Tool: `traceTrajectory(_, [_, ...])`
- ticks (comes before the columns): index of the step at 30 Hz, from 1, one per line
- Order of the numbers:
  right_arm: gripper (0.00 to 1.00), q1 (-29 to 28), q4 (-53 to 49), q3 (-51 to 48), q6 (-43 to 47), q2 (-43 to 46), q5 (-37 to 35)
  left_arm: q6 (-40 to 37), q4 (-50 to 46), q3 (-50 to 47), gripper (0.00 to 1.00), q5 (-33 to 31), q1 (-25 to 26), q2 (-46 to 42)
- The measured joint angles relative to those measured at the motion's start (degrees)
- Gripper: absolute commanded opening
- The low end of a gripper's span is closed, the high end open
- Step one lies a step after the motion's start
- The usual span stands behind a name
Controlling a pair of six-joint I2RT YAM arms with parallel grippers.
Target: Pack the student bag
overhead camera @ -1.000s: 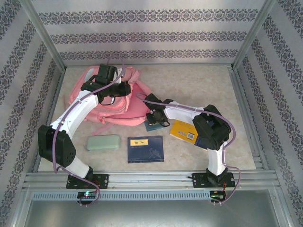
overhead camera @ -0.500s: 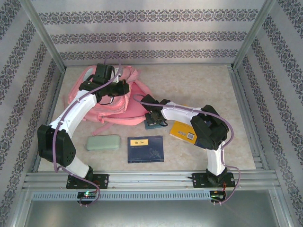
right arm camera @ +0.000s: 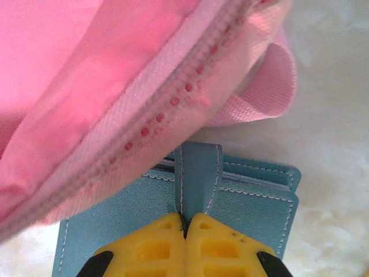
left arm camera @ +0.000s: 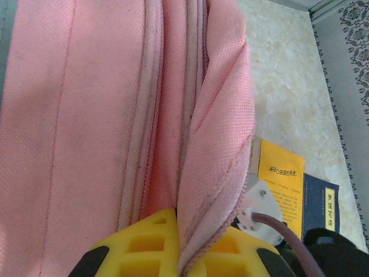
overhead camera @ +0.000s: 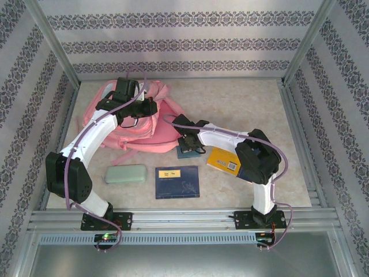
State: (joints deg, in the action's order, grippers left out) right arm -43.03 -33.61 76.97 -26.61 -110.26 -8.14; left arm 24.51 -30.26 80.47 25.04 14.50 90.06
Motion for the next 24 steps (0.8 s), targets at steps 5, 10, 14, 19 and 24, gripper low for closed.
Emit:
traceTrajectory(5, [0.0, 0.0, -1.16, -1.4, 0.02, 4.96, -0.42, 0.0, 0.02, 0.0, 0.0, 0.0, 0.0, 0.0])
traceTrajectory(10, [0.0, 0.17, -1.81, -2.95, 0.0, 8.61, -0.63, 0.0, 0.04, 0.0, 0.0, 0.0, 0.0, 0.0])
traceTrajectory(14, [0.0, 0.81, -2.03, -4.04, 0.0, 10.08, -0.61, 0.0, 0.11, 0.0, 0.0, 0.0, 0.0, 0.0])
traceTrajectory(19, [0.0, 1.55, -3.3, -4.5, 0.02, 12.96, -0.61, 0.0, 0.13, 0.0, 0.0, 0.0, 0.0, 0.0])
traceTrajectory(24, [0.0, 2.43, -4.68, -4.66, 0.02, 18.58, 0.46, 0.0, 0.13, 0.0, 0.0, 0.24, 0.0, 0.0])
